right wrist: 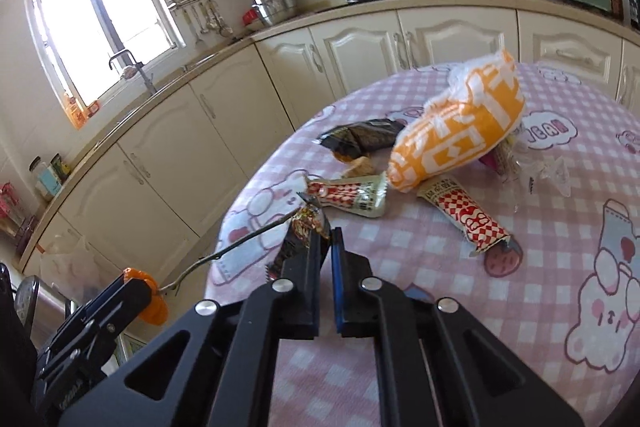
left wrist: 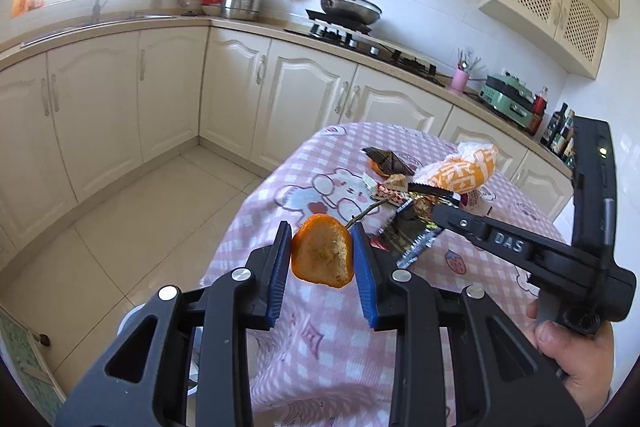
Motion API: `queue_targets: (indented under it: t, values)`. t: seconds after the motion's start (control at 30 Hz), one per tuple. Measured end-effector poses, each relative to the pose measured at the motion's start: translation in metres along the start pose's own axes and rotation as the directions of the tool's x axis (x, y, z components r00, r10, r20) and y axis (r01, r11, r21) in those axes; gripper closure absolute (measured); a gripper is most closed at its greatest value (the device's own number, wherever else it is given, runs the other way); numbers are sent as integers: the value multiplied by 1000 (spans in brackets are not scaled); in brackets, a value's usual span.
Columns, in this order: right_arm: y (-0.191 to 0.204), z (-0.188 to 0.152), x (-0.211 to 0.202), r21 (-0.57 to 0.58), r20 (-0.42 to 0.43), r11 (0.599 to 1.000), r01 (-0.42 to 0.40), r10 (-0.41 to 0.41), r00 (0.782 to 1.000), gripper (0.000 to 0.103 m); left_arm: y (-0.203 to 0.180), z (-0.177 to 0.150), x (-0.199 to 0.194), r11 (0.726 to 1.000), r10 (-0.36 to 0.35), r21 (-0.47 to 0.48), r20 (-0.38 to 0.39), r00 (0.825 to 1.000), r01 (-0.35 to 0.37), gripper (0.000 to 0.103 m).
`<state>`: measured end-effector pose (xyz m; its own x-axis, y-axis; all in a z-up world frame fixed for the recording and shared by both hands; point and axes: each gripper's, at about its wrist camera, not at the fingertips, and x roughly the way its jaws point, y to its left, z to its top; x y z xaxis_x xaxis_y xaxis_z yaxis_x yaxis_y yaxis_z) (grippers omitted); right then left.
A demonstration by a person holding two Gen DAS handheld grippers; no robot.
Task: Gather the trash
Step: 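Carry both items over the blue bucket and open both tools to drop them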
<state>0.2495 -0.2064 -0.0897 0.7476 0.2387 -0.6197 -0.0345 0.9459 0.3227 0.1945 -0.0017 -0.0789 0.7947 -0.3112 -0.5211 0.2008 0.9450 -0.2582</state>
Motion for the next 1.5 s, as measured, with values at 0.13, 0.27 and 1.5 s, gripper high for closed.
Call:
queue_targets:
  t: [0.13, 0.27, 1.5]
  values:
    - [22, -4, -13, -50, 18, 998, -40, 41, 999, 99, 14, -1, -17, 999, 32, -24, 26, 999, -32, 75]
    - [49, -7, -16, -98, 9, 991, -91, 92, 996, 100, 37, -3, -31, 995, 80, -66, 43, 996, -77, 75]
    - [214, -110, 165, -313, -356, 905, -288, 170, 919, 100, 215, -65, 34, 853, 415, -232, -245, 876, -468, 49]
